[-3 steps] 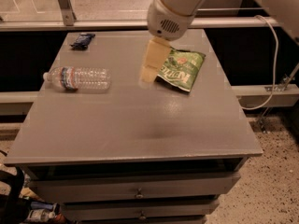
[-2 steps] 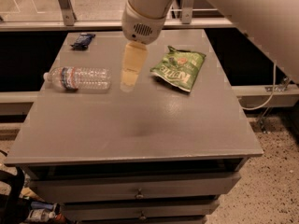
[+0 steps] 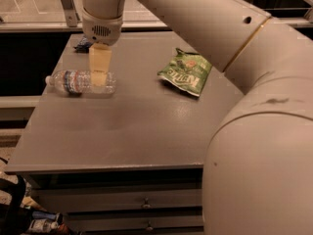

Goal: Place water bottle upright

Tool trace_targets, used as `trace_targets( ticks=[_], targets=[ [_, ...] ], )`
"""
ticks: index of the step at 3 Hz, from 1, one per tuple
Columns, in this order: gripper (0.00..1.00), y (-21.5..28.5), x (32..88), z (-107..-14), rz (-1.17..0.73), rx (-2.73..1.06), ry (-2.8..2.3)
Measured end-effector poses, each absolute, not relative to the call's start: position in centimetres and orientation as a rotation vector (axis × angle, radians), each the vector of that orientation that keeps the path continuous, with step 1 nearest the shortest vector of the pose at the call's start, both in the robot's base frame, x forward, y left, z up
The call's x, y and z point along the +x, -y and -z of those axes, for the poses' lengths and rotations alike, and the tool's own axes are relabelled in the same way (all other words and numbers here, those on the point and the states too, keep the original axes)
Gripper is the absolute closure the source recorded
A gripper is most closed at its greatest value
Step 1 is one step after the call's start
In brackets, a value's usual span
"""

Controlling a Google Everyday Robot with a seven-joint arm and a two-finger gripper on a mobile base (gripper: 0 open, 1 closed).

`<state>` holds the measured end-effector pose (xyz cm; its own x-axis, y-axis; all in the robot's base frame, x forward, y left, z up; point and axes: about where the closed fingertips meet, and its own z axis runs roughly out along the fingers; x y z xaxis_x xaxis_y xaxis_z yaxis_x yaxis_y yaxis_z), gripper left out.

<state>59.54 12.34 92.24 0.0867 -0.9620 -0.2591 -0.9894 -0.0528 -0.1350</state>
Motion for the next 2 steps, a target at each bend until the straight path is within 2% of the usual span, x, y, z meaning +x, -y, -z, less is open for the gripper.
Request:
trace_targets(
  ticks=[2],
  targets=[
    [0.00,-12.4,60.6,-91.8,-0.174,-2.045,-2.023]
  ],
)
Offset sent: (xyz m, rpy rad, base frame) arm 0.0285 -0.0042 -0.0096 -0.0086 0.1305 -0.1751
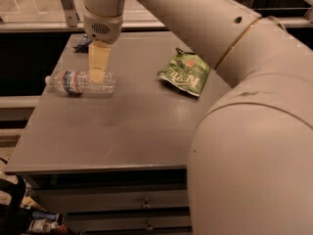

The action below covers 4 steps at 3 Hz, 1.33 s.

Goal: Place water bottle upright

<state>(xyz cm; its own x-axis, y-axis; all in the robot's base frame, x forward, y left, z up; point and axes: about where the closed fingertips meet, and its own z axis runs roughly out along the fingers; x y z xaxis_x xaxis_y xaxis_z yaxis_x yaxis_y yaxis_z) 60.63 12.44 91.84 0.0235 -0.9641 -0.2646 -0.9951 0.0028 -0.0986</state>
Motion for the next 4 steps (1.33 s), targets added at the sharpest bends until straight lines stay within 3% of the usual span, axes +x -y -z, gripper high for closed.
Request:
trace_targets(
  ticks=[2,4],
  targets=[
    [0.00,-15.5,65.7,-88.4,-0.273,-1.940,-2.196],
    [0.00,-19.3,65.4,-86.7,-0.246,-1.947,-2.206]
  ],
)
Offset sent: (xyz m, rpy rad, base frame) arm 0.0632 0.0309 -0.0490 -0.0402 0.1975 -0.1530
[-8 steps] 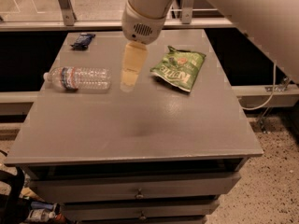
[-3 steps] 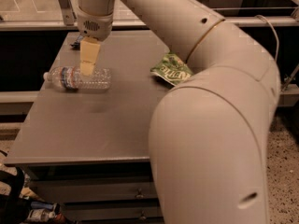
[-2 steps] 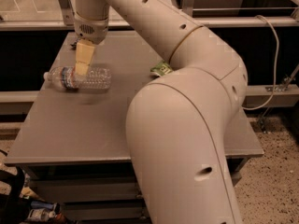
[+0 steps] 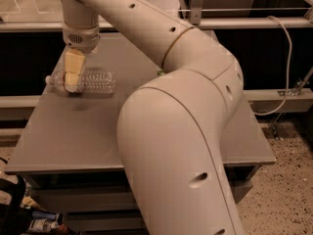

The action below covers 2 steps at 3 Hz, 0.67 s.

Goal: Place water bottle upright

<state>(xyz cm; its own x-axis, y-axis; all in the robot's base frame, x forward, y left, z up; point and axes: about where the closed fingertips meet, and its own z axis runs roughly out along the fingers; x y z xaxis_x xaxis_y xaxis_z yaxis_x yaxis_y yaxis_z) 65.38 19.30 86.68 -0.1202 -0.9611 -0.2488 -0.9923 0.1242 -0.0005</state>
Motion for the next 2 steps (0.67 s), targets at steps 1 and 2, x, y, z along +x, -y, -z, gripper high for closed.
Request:
trace_targets(
  ticks=[1,2],
  targets=[
    [0.00,-20.4,65.1,-84.9,-0.266,-1.974,-2.218],
    [0.00,-20.2,64.7,-83.1,-0.251,-1.956,-2.277]
  ],
)
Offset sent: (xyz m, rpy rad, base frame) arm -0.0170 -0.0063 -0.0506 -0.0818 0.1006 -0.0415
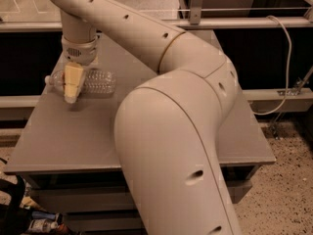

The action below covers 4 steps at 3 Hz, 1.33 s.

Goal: Place water bottle upright

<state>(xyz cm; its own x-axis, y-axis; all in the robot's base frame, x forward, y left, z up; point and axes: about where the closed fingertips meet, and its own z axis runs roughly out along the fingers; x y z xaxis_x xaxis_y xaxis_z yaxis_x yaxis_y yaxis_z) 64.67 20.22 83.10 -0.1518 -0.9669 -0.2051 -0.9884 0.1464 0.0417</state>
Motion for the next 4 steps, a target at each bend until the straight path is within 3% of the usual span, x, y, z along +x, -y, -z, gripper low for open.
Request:
trace_targets(
  ticks=[1,2,3,4],
  targets=[
    [0.00,-19.63,63.70,-82.76,-0.177,-1.922,-2.334],
    [0.17,-19.88,63.80,-82.41,-0.179,-1.919,-2.332],
    [0.48,-20.17,63.97,-82.18,-0.183,-1.917,-2.326],
    [0.71,-20.17,63.97,-82.84,-0.183,-1.917,-2.326]
  ],
)
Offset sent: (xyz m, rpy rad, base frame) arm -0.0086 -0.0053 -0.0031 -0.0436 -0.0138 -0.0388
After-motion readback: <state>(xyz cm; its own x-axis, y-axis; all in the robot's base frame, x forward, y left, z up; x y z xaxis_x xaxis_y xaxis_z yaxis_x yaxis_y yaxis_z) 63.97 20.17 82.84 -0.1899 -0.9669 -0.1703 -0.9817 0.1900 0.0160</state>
